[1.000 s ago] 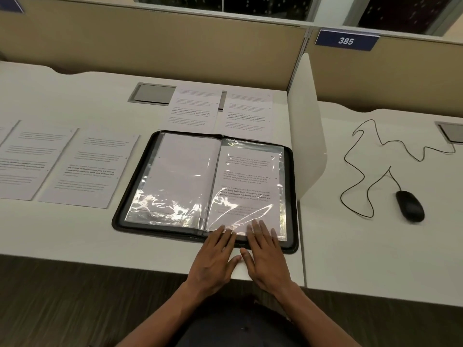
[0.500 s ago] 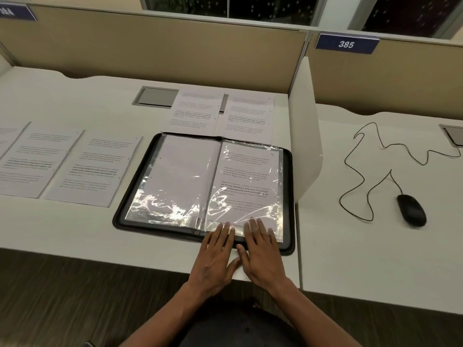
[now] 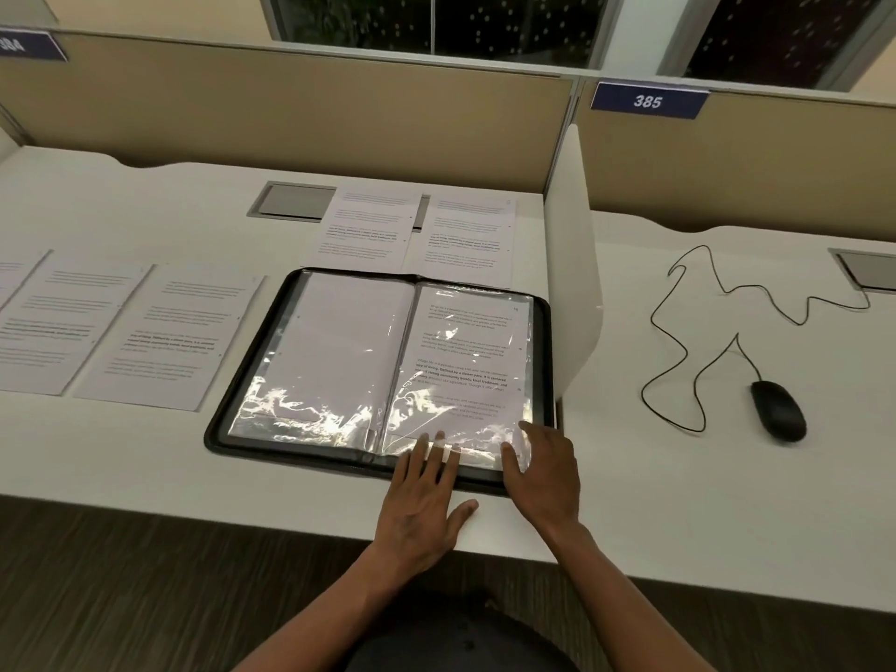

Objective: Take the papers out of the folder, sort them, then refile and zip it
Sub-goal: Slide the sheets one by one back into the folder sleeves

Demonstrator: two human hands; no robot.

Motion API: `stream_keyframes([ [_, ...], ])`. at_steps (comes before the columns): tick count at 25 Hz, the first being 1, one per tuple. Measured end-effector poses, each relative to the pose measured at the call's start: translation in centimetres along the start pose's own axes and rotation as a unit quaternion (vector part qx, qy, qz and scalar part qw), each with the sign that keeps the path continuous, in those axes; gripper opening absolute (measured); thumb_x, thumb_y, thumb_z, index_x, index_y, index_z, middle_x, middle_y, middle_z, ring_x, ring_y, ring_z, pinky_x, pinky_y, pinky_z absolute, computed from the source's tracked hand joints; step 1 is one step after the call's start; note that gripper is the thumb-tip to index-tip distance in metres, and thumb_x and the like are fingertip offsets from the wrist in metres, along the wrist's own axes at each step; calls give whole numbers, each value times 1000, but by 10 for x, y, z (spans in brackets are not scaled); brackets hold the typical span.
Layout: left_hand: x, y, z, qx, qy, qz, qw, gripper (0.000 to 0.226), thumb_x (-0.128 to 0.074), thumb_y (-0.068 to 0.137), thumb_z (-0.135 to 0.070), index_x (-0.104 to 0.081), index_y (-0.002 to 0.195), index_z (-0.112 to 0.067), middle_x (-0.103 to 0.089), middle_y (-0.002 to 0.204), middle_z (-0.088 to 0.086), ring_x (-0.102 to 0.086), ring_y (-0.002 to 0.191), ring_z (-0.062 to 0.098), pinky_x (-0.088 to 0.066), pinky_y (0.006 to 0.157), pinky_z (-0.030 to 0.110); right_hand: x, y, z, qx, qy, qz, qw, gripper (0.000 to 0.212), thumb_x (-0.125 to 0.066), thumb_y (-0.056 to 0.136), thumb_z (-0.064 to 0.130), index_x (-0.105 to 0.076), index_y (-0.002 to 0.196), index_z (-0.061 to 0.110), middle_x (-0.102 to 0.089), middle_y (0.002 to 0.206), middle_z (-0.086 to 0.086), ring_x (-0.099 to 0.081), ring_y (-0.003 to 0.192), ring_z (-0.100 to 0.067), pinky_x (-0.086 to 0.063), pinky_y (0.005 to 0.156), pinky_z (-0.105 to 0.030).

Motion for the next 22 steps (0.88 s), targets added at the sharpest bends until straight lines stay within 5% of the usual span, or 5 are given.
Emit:
stream_keyframes([
  [5,1,18,-17,-2,-22,-3,1000,82,-27,98,-71,-22,158,-15,-7,165,13,-1,153,30,-5,120,45,3,3,-1,-14,19,-13,1000,46,-69,91,34,-61,133,17,-63,129,-3,-55,119,-20,-44,95,-29],
  [9,-2,28,-20,5,-36,-7,999,84,-25,97,-72,-16,159,-16,-2,166,13,3,153,29,-1,122,44,9,13,2,-48,99,-34,993,41,-73,89,29,-63,127,17,-67,112,0,-65,97,-16,-52,81,-26],
  [13,1,10,-27,-6,-24,-52,998,78,-38,95,-66,-42,149,-10,-31,159,15,-28,148,29,-16,124,39,17,27,6,-91,115,-33,989,39,-76,86,20,-63,123,17,-69,92,1,-64,80,-14,-49,74,-24],
  [16,10,-13,-27,11,-72,-119,990,62,-47,93,-61,-62,133,-17,-57,142,3,-55,130,19,-34,109,29,15,32,8,-109,144,-8,984,46,-77,86,16,-60,128,18,-72,95,-2,-64,81,-13,-45,70,-16],
  [22,52,-5,-12,61,-221,-210,950,42,-58,93,-51,-68,121,-22,-65,121,-8,-57,114,6,-50,93,18,4,33,25,-92,216,-22,972,62,-81,82,10,-52,135,24,-60,118,-1,-65,92,-12,-57,67,-15],
])
Point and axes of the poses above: each hand's wrist, its own y-axis towards the middle knuckle, its own x-axis out of the back of the hand, z = x × y, the point moved 4 cm from there along y, towards the middle knuckle
